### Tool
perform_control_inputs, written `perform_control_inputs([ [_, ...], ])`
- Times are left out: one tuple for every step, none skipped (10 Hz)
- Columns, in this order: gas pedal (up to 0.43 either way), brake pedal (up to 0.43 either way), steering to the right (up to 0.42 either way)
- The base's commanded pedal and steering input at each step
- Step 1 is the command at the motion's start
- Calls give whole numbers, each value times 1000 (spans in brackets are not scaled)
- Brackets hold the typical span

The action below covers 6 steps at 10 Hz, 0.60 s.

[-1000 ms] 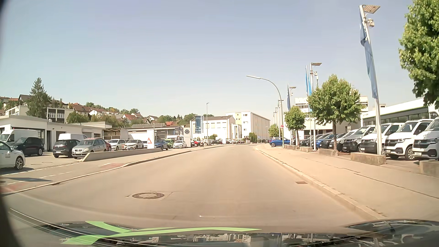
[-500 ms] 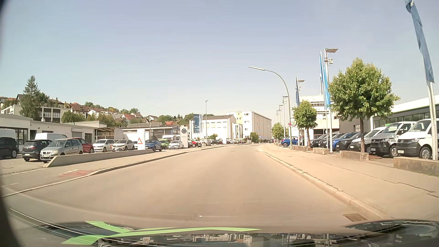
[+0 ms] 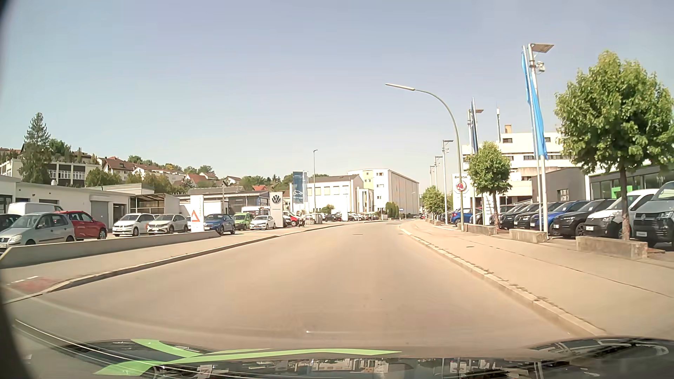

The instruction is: Follow the waypoints while adhering to traffic rules and regulations

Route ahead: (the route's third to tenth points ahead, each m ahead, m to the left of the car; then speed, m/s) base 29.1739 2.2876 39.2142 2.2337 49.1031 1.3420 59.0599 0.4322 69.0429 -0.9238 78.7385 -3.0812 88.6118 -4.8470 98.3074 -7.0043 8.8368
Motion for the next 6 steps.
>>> perform_control_inputs([
  [189,0,-7],
  [189,0,-6],
  [189,0,-5],
  [189,0,-3],
  [189,0,-2],
  [189,0,0],
])
